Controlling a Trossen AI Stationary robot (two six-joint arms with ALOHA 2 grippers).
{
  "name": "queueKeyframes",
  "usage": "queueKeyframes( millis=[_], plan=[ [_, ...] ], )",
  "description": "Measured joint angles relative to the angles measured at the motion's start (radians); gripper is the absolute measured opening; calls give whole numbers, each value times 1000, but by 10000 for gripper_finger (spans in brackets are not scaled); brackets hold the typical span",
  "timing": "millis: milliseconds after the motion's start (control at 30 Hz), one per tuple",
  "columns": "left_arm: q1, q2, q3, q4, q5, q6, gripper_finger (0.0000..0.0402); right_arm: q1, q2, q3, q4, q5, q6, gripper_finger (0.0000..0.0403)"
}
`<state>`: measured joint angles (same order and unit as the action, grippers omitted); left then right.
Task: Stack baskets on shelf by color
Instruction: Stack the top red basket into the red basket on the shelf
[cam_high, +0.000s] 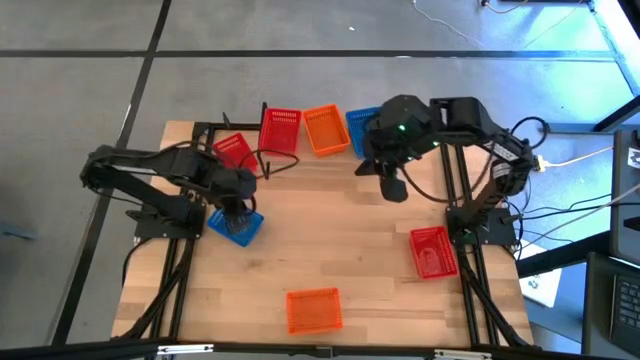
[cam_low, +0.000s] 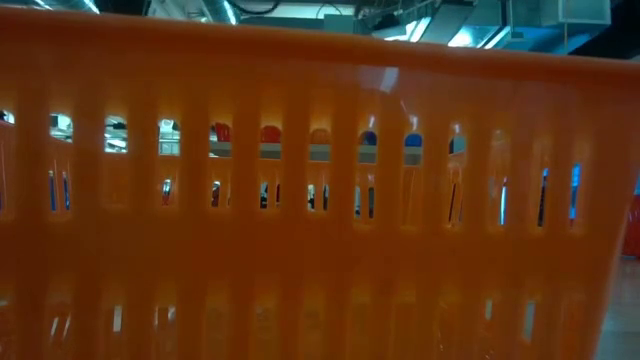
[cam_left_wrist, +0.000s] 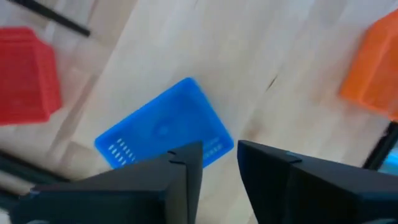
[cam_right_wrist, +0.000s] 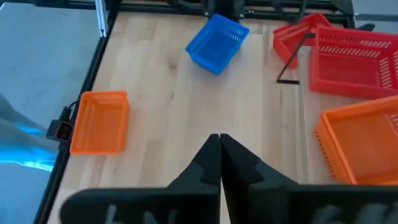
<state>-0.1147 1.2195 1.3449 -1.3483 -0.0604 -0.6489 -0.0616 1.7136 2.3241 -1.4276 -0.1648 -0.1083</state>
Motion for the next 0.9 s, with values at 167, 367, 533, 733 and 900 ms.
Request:
queueKeyframes(
  millis=[167, 367, 533, 733, 900],
  plan=[
    [17, 47, 0, -67, -111, 0, 105, 15, -24, -1, -12, 67, 86, 0],
    [132, 47, 0, -101, -251, -162, 106, 16, -56, 0, -14, 85, 131, 0],
    [297, 40, 0, -124, -242, -219, 104, 15, -59, 0, -17, 85, 128, 0],
    [536, 58, 0, -123, -93, -183, 103, 15, -60, 0, -19, 85, 80, 0],
    [704, 101, -29, -80, -9, -156, 103, 15, -59, 0, -33, 85, 74, 0]
  ],
)
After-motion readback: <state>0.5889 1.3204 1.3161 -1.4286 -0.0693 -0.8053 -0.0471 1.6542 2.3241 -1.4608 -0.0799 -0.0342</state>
